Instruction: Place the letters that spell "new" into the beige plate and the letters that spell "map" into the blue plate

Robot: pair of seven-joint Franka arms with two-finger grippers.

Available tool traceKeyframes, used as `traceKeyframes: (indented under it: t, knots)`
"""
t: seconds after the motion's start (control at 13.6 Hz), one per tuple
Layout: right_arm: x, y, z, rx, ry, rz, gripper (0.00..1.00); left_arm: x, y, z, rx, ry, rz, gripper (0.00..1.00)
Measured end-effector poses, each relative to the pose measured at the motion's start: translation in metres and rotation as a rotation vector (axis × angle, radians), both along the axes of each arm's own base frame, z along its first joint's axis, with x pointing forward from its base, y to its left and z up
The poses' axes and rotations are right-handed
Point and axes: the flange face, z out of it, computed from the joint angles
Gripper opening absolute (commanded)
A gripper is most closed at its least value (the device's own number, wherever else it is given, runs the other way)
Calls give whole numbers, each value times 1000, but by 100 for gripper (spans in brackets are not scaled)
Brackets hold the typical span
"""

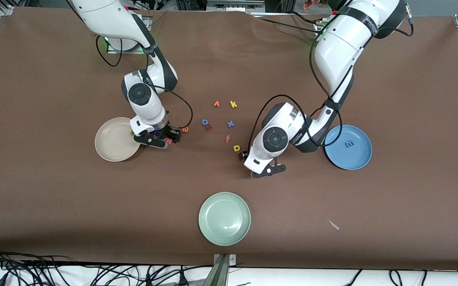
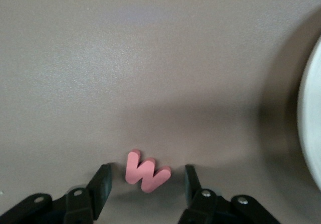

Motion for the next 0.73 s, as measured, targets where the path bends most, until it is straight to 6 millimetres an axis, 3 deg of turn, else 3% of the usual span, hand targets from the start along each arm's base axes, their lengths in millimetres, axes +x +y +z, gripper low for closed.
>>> traceKeyframes:
  t: [0.37, 0.73]
  knots:
    - [1, -1, -1, 4, -10, 1, 48, 1, 0, -2, 1, 1, 6, 97]
    - [3, 0, 4, 8, -20, 13, 13, 1, -1, -6, -5, -6, 11, 97]
